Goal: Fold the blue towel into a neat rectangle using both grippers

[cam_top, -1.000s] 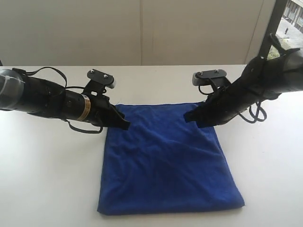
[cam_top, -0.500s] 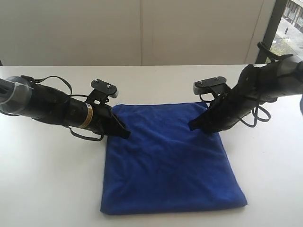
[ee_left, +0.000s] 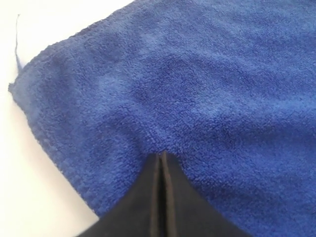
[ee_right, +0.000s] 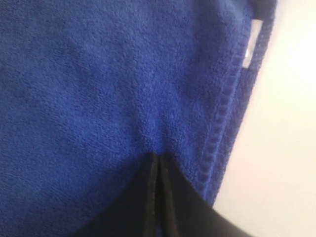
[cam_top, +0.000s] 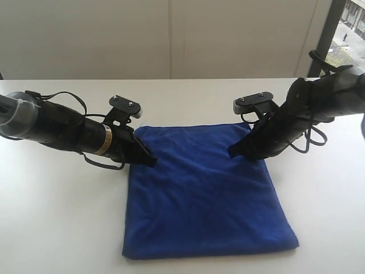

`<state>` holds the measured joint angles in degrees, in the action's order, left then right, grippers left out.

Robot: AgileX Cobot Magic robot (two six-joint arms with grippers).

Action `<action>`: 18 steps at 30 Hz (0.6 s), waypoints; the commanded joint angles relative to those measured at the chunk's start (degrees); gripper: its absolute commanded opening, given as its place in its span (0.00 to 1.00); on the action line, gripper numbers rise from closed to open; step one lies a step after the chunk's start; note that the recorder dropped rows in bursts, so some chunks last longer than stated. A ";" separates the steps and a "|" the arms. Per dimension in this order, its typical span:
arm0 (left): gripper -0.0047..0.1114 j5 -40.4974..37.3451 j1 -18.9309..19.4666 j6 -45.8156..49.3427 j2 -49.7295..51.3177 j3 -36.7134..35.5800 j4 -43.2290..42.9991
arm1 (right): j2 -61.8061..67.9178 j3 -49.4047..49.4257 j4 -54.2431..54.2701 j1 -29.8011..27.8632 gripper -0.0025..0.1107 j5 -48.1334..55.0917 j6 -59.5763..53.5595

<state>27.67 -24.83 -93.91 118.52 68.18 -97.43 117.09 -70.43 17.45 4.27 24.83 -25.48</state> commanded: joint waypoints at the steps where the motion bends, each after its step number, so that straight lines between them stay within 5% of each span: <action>1: 0.04 -3.96 0.11 -0.54 0.92 -2.07 -2.52 | 0.36 0.18 -2.10 -1.64 0.02 0.81 1.14; 18: 0.04 0.30 0.11 -0.32 -3.01 1.86 -2.52 | -8.06 0.04 -0.60 -2.63 0.02 -2.80 1.69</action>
<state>27.97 -24.83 -93.91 117.45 68.59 -98.82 111.96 -70.31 16.05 2.32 23.89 -24.00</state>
